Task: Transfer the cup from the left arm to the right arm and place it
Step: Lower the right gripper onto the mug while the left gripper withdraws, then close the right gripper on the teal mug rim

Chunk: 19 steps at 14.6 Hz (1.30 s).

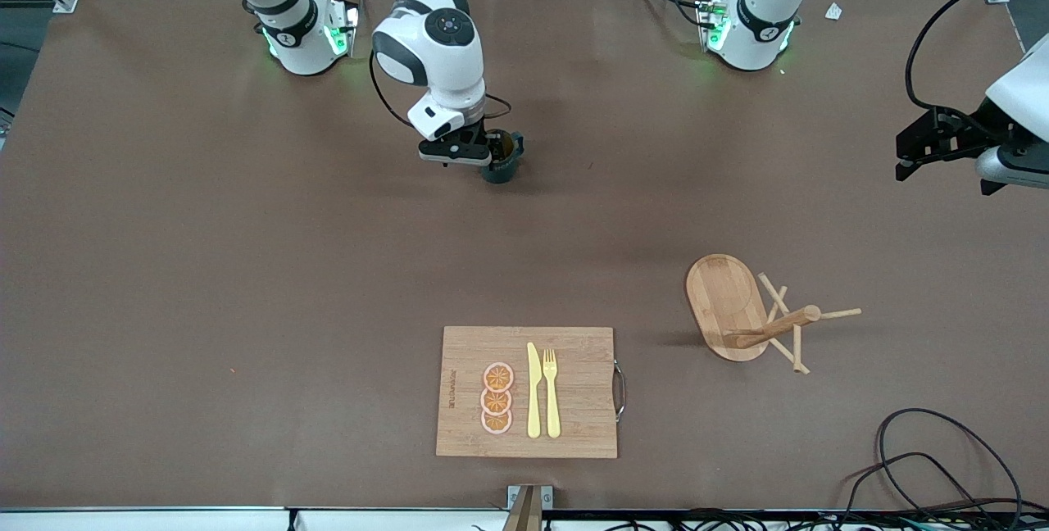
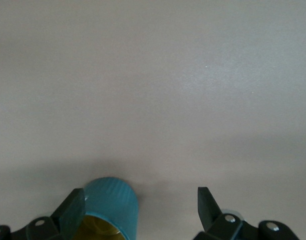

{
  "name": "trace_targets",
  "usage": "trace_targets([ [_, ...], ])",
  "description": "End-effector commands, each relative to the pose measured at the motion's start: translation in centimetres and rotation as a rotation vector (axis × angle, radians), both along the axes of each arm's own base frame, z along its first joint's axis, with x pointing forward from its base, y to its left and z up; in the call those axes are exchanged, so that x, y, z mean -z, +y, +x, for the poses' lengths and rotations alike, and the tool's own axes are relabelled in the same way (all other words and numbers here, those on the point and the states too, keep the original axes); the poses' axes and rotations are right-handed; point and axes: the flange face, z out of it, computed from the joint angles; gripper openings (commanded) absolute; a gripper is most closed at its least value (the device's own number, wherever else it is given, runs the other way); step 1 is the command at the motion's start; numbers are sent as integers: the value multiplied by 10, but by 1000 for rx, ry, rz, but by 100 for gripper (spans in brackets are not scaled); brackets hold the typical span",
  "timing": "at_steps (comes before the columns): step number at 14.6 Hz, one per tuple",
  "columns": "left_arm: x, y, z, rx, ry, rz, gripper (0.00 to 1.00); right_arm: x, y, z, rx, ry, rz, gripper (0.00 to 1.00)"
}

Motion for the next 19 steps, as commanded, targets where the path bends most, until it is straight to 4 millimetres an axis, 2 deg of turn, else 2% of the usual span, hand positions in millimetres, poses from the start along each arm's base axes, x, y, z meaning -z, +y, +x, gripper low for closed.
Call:
trace_targets([
  [1,-1,5,-1,-13,-4,-8,100,-12,-16,-11,-19,-17,-8,99],
  [5,2,10,2,-10,-2,-7,100,-14,-17,-17,-18,-12,-16,99],
  [8,0,10,2,-23,-6,-9,100,-10,-1,-37,-50,-13,-9,99],
  [10,1,11,2,-30,-3,-9,100,-4,1,-39,-56,-8,-15,99],
  [12,1,21,2,-84,0,-24,100,6,5,-44,-73,-2,-19,99],
  [15,-2,18,1,-270,11,-80,100,12,4,-37,-62,-4,-10,97],
  [19,0,14,2,-284,12,-70,100,29,18,-34,-68,-5,7,94],
])
